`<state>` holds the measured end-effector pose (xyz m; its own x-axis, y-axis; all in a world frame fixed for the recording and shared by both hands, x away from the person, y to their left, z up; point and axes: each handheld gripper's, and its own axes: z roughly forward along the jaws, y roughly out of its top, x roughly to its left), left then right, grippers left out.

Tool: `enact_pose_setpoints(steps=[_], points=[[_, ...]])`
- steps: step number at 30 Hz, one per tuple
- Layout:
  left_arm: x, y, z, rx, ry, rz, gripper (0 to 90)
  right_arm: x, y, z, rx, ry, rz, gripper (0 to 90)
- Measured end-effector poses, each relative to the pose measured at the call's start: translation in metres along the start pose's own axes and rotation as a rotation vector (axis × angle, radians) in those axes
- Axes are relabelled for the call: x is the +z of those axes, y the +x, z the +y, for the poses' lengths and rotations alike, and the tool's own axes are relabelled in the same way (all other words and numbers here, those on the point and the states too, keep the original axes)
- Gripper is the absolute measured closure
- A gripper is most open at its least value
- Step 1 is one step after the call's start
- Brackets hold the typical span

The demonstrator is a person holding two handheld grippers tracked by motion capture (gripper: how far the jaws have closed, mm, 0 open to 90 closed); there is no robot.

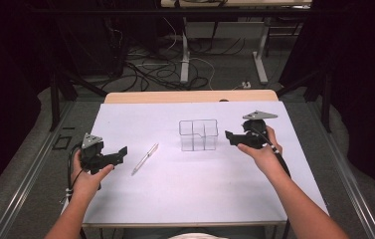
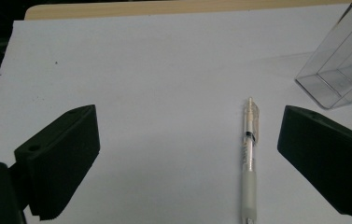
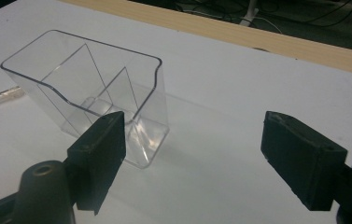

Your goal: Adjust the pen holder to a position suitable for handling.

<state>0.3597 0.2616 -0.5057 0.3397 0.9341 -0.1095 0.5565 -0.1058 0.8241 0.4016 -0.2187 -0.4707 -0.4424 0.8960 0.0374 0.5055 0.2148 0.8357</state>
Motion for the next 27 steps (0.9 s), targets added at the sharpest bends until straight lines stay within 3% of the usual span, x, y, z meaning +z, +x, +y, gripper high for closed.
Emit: enact_pose_setpoints(steps=[7,15,20,27], points=[[0.004,-0.007,-0.001,0.024,0.024,-0.009,8.4,-0.014,-0.012,-0.016,0.017,-0.013,-0.013,19.4],[0.009,-0.012,-0.002,0.045,0.064,-0.019,13.6,-0.027,-0.022,-0.034,0.006,-0.037,-0.068,15.6],[0.012,-0.015,-0.002,0.065,0.09,-0.028,16.0,-0.029,-0.027,-0.047,0.017,-0.041,-0.072,15.6],[0.016,-0.018,0.002,0.055,0.1,-0.043,19.8,-0.03,-0.035,-0.057,0.031,-0.049,-0.067,15.6]])
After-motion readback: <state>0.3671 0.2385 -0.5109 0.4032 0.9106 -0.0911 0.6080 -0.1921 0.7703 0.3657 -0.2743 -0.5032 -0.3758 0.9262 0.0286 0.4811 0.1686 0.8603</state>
